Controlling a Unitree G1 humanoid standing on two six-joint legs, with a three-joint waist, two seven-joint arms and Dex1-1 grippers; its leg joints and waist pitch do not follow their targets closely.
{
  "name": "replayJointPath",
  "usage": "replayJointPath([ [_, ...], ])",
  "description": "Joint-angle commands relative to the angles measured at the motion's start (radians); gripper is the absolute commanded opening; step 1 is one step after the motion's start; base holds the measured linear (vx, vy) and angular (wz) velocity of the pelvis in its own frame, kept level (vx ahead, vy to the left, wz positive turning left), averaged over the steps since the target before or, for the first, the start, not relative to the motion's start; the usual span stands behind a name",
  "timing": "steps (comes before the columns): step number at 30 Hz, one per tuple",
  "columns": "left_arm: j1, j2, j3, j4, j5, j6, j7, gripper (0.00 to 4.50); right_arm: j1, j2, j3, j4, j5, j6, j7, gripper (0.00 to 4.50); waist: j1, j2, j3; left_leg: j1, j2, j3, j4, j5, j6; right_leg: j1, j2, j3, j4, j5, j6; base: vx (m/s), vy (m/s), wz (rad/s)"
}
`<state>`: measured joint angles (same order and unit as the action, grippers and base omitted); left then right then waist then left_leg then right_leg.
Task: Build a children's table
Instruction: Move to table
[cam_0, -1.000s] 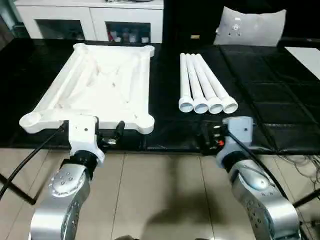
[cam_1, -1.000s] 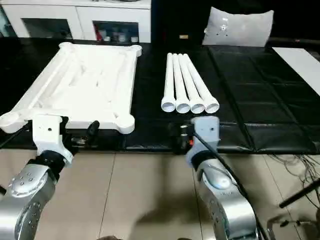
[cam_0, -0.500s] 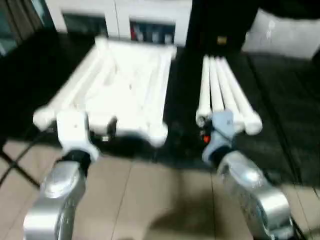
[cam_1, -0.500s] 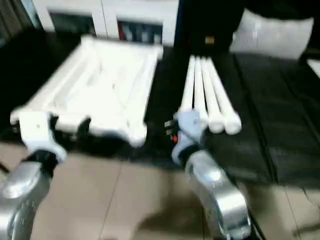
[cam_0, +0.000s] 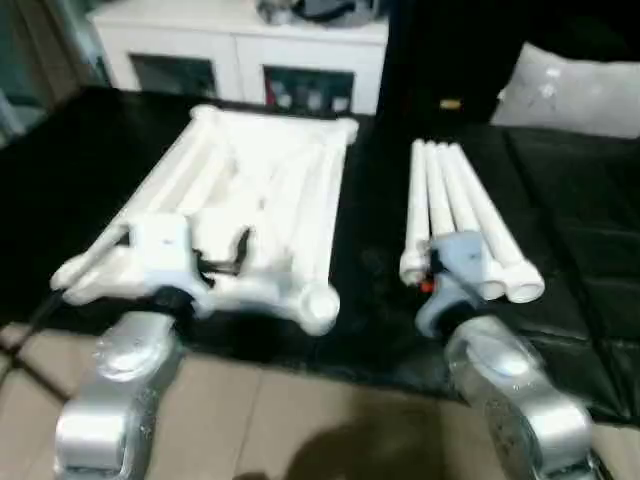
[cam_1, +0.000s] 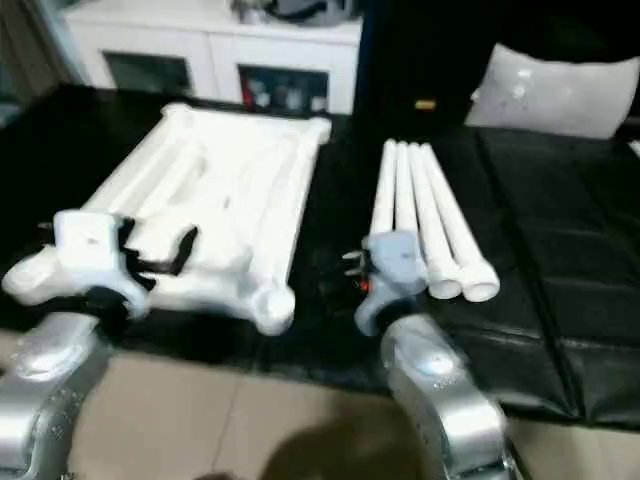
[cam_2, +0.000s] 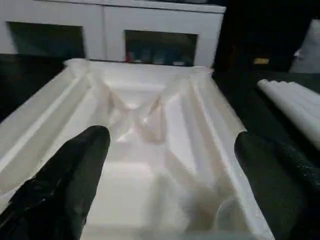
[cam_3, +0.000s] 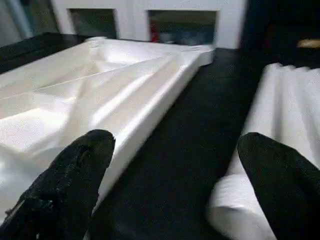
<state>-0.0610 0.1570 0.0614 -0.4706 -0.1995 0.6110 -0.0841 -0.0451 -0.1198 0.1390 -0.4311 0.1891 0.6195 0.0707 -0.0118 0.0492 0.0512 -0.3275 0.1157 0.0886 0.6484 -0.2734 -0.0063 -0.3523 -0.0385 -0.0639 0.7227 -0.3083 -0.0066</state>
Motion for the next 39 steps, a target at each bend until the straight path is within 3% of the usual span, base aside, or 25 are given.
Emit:
replayJointPath([
  [1,-0.017,-0.009,-0.028,0.009,0.002,-0.002,-0.011,4.50,0.001,-0.011,-0.023,-0.013,-0.012,0.000,-0.008,4.41,-0.016,0.016,-0.043,0.087,0.132,-0.092,-0.145,-0.191,0.287,-0.065,-0.045,0.016,-0.032,0.074,0.030,0.105,-0.017,0.02],
  [2,-0.017,-0.009,-0.028,0.009,0.002,-0.002,-0.011,4.50,0.001,-0.011,-0.023,-0.013,-0.012,0.000,-0.008,4.41,-0.001,-0.049,-0.041,0.014,0.027,0.001,-0.113,-0.288,0.206,0.029,-0.093,0.084,-0.171,0.007,-0.005,0.090,-0.075,0.06],
  [3,-0.018,-0.010,-0.030,0.010,0.002,-0.003,-0.010,4.50,0.000,-0.011,-0.024,-0.014,-0.013,0.000,-0.008,4.41,0.022,-0.056,-0.037,-0.016,-0.018,0.028,-0.028,-0.241,0.173,0.073,-0.161,0.149,-0.232,-0.193,-0.068,0.090,-0.075,0.06],
  [4,-0.019,-0.012,-0.032,0.012,0.001,-0.003,-0.009,4.50,0.000,-0.011,-0.025,-0.015,-0.015,0.001,-0.007,4.41,0.045,-0.052,-0.051,-0.081,0.009,-0.008,0.072,-0.087,0.128,0.146,-0.243,0.201,-0.251,-0.409,-0.176,0.103,-0.059,-0.01],
  [5,-0.020,-0.015,-0.037,0.017,0.000,-0.005,-0.009,4.50,-0.003,-0.012,-0.025,-0.017,-0.019,0.001,-0.007,4.41,0.048,-0.050,-0.057,-0.100,0.013,-0.014,0.081,-0.039,0.105,0.153,-0.229,0.195,-0.241,-0.402,-0.206,0.139,-0.026,-0.07],
  [8,-0.027,-0.022,-0.050,0.035,0.000,-0.013,-0.015,4.50,-0.011,-0.013,-0.022,-0.017,-0.030,0.004,-0.011,4.41,0.055,-0.017,-0.039,-0.097,0.025,-0.003,-0.001,0.098,0.081,0.121,-0.127,0.091,-0.241,-0.338,-0.284,0.139,0.002,-0.02],
  [10,-0.030,-0.029,-0.051,0.041,0.000,-0.017,-0.014,4.50,-0.012,-0.015,-0.021,-0.017,-0.032,0.006,-0.011,4.41,0.016,0.041,-0.027,-0.004,0.101,-0.040,-0.127,-0.181,0.064,0.059,-0.016,0.005,-0.185,-0.329,-0.154,0.142,0.063,0.03],
  [11,-0.031,-0.030,-0.052,0.041,0.000,-0.017,-0.014,4.50,-0.012,-0.015,-0.021,-0.017,-0.032,0.006,-0.011,4.41,-0.014,0.055,-0.059,0.094,0.157,-0.117,-0.149,-0.258,0.124,0.007,-0.014,0.004,-0.087,-0.167,-0.125,0.169,0.067,0.04],
  [12,-0.033,-0.032,-0.054,0.044,0.006,-0.025,-0.011,4.50,-0.013,-0.015,-0.022,-0.016,-0.033,0.012,-0.013,4.41,-0.019,0.062,-0.069,0.120,0.167,-0.138,-0.143,-0.203,0.189,-0.015,-0.019,0.005,-0.060,-0.105,-0.092,0.169,0.067,0.04],
  [13,-0.034,-0.034,-0.057,0.046,0.014,-0.033,-0.008,4.50,-0.013,-0.014,-0.022,-0.014,-0.033,0.018,-0.015,4.41,-0.025,0.057,-0.073,0.130,0.171,-0.149,-0.129,-0.097,0.269,-0.044,-0.024,0.008,-0.039,-0.056,-0.046,0.176,0.026,0.04],
  [14,-0.036,-0.031,-0.059,0.051,0.022,-0.039,-0.003,4.50,-0.013,-0.011,-0.027,-0.011,-0.033,0.024,-0.020,4.41,-0.027,0.047,-0.084,0.140,0.210,-0.084,-0.069,0.395,0.374,-0.124,-0.072,0.041,-0.023,0.068,0.052,0.143,0.015,-0.07],
  [15,-0.040,-0.033,-0.055,0.059,0.015,-0.029,-0.002,4.50,-0.015,-0.009,-0.031,-0.007,-0.033,0.027,-0.024,4.41,-0.018,0.019,-0.092,0.128,0.208,-0.056,-0.054,0.540,0.345,-0.124,-0.089,0.051,-0.034,0.152,0.065,0.143,0.015,-0.07],
  [16,-0.043,-0.034,-0.051,0.068,0.014,-0.023,0.000,4.50,-0.015,-0.009,-0.035,-0.002,-0.033,0.026,-0.025,4.41,0.012,-0.009,-0.081,0.029,0.090,0.060,-0.012,0.541,0.241,-0.075,-0.102,0.079,-0.126,0.395,0.044,0.006,0.007,-0.43],
  [17,-0.046,-0.032,-0.051,0.079,0.020,-0.034,0.002,4.50,-0.015,-0.006,-0.038,0.004,-0.036,0.024,-0.022,4.41,0.045,-0.074,-0.096,-0.066,-0.018,0.073,0.048,0.161,0.129,0.017,-0.130,0.215,-0.153,0.452,0.093,-0.026,0.011,-0.61],
  [19,-0.053,-0.027,-0.052,0.083,0.034,-0.038,0.009,4.50,-0.019,-0.003,-0.040,0.012,-0.043,0.029,-0.023,4.41,0.073,-0.080,-0.111,-0.127,-0.029,0.011,0.111,-0.034,0.036,0.063,-0.172,0.280,-0.130,0.847,0.021,0.012,0.014,-0.65],
  [22,-0.054,-0.023,-0.051,0.084,0.042,-0.035,0.015,4.50,-0.022,-0.005,-0.035,0.008,-0.050,0.034,-0.025,4.41,0.075,-0.054,-0.080,-0.083,-0.052,-0.037,0.113,-0.090,-0.069,0.011,-0.123,0.269,-0.192,0.513,-0.010,-0.003,0.073,-0.73],
  [23,-0.054,-0.023,-0.051,0.087,0.048,-0.031,0.019,4.50,-0.023,-0.006,-0.036,0.002,-0.050,0.034,-0.027,4.41,0.054,-0.014,-0.055,-0.030,-0.007,-0.054,0.000,-0.079,-0.137,-0.022,-0.020,0.238,-0.227,0.092,-0.039,-0.051,0.177,-0.64],
  [24,-0.050,-0.022,-0.049,0.092,0.050,-0.035,0.018,4.50,-0.019,-0.003,-0.033,0.001,-0.051,0.030,-0.030,4.41,0.030,0.063,-0.049,0.001,0.083,-0.097,-0.129,-0.275,-0.216,-0.076,0.064,0.137,-0.112,-0.073,-0.001,-0.051,0.177,-0.64],
  [25,-0.050,-0.023,-0.049,0.095,0.049,-0.036,0.016,4.50,-0.018,-0.002,-0.035,-0.004,-0.050,0.034,-0.032,4.41,0.003,0.058,-0.036,-0.025,0.163,-0.093,-0.186,-0.368,-0.208,-0.077,0.047,0.098,-0.083,-0.086,0.022,-0.093,0.189,-0.56],
  [26,-0.050,-0.024,-0.050,0.095,0.047,-0.037,0.012,4.50,-0.016,-0.002,-0.035,-0.013,-0.048,0.036,-0.031,4.41,-0.008,0.067,-0.052,-0.023,0.185,-0.173,-0.197,-0.430,-0.192,-0.035,0.001,0.056,-0.015,0.010,0.034,-0.109,0.132,-0.28],
  [27,-0.050,-0.029,-0.048,0.093,0.042,-0.034,0.013,4.50,-0.016,-0.003,-0.036,-0.016,-0.046,0.037,-0.030,4.41,0.003,0.089,-0.052,-0.021,0.187,-0.169,-0.195,-0.420,-0.204,-0.055,-0.004,0.043,-0.008,0.006,0.034,-0.109,0.132,-0.28],
  [31,-0.033,0.007,-0.069,0.050,0.040,0.020,-0.010,4.50,-0.024,-0.030,-0.037,-0.008,-0.038,0.036,0.017,4.41,-0.017,0.053,-0.073,0.009,0.114,-0.136,-0.138,-0.188,0.053,-0.019,-0.053,0.032,-0.088,0.042,-0.015,-0.074,0.015,-0.04],
  [33,-0.024,0.028,-0.068,0.036,0.038,0.050,-0.024,4.50,-0.033,-0.054,-0.022,0.006,-0.039,-0.018,0.063,4.41,0.015,0.013,-0.069,-0.092,0.039,-0.054,-0.080,-0.066,0.006,0.061,-0.165,0.089,-0.179,0.155,-0.026,-0.123,-0.095,-0.16],
  [34,-0.023,0.030,-0.068,0.035,0.038,0.053,-0.026,4.50,-0.034,-0.057,-0.020,0.007,-0.039,-0.023,0.067,4.41,0.041,-0.017,-0.072,-0.072,0.037,-0.027,-0.058,-0.050,-0.012,0.041,-0.170,0.099,-0.203,-0.014,0.039,-0.133,-0.105,-0.09],
  [39,0.015,0.154,-0.099,-0.028,-0.006,0.091,-0.177,4.21,-0.057,-0.176,0.004,0.013,0.047,-0.023,0.291,4.50,0.059,0.006,-0.049,-0.056,0.081,-0.006,-0.119,-0.175,-0.033,0.016,-0.100,0.072,-0.195,-0.332,-0.089,-0.047,-0.049,0.02],
])
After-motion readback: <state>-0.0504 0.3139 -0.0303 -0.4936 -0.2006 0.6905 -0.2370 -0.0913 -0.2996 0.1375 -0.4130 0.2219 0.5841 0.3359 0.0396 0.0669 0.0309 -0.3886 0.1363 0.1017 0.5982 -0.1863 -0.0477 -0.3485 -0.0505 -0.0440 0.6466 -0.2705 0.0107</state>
